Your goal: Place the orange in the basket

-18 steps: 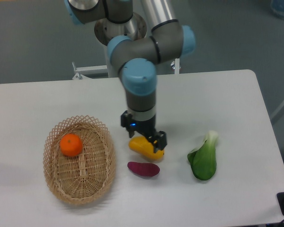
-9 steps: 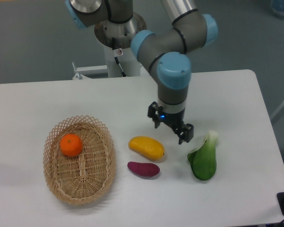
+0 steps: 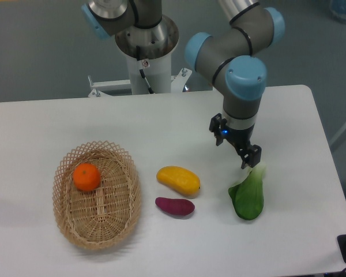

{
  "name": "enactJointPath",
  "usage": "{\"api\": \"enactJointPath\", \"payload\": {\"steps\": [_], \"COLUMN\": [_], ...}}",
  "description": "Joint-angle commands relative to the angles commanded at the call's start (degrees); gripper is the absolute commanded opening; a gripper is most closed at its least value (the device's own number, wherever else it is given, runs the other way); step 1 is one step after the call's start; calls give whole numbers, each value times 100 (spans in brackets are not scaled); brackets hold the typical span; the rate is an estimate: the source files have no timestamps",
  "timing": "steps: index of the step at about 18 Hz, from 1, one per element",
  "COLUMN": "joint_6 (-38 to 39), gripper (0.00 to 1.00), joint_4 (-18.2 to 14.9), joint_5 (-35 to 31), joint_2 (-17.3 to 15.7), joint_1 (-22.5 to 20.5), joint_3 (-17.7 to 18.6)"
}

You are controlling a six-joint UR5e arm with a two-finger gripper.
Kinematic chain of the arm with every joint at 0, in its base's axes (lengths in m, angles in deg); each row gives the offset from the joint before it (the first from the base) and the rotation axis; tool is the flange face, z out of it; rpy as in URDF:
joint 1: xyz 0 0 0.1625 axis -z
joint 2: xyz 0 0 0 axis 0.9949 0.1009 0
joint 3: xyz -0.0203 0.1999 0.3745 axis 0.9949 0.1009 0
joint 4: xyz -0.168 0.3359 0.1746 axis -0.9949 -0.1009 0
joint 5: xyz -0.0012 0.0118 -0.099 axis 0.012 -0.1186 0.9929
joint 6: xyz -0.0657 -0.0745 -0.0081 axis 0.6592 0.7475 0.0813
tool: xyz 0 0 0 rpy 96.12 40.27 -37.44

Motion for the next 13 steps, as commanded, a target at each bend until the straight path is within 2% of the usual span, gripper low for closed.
{"api": "enactJointPath", "payload": {"steps": [13], "joint_6": [-62], "gripper": [100], "joint_4": [70], "joint_5": [17], "joint_2": [185], "joint_1": [0], "joint_3": [-26]}}
